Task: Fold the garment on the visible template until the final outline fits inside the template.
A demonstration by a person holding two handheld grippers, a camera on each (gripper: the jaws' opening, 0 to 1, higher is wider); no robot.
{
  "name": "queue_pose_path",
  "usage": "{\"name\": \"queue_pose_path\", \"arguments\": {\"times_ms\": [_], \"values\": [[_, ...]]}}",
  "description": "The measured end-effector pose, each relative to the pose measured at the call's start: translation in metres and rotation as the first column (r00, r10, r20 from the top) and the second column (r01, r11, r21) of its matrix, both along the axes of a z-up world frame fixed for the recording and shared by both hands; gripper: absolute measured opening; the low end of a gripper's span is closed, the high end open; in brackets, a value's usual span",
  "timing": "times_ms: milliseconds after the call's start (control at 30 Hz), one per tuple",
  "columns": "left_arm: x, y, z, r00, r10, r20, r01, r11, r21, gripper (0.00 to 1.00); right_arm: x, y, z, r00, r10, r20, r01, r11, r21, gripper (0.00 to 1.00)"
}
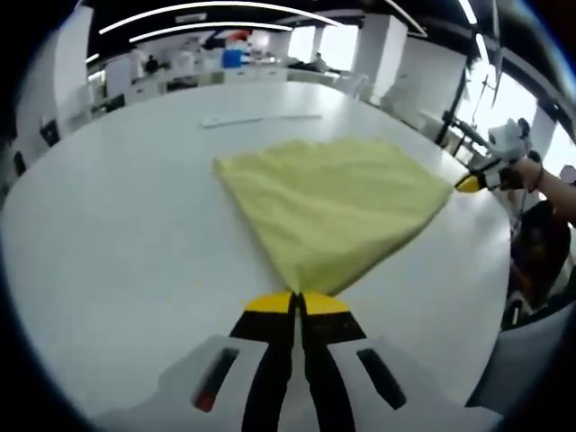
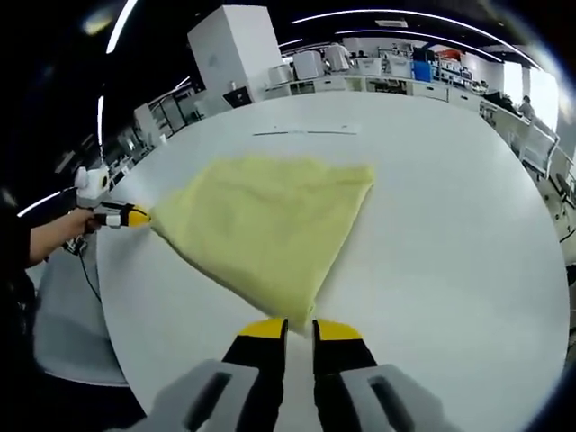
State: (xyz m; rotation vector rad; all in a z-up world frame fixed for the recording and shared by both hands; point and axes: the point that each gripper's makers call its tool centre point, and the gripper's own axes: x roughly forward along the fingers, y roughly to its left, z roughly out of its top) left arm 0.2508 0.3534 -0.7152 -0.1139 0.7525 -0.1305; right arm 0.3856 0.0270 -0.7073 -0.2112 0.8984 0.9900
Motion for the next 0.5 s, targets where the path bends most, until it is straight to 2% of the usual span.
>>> {"name": "queue_pose_path", "arguments": {"times_ms": [133, 300, 500], "values": [[-0.0003, -0.0007, -0.0001, 1.0, 0.0, -0.003, 0.0, 1.0, -0.001, 0.0, 0.0028, 0.0036, -0.0028, 1.0, 0.009, -0.012, -0.009, 1.0, 0.009, 0.07], [-0.0006, -0.0009, -0.0005, 1.0, 0.001, -0.005, -0.001, 1.0, -0.002, 0.0, 0.002, 0.004, -0.0063, 0.999, 0.027, -0.018, -0.027, 1.0, 0.004, 0.0], [-0.0007, -0.0012, -0.0005, 1.0, -0.011, -0.007, 0.011, 1.0, 0.008, 0.0, 0.0013, 0.0031, -0.0068, 0.999, 0.035, -0.02, -0.035, 0.999, 0.001, 0.0]]}}
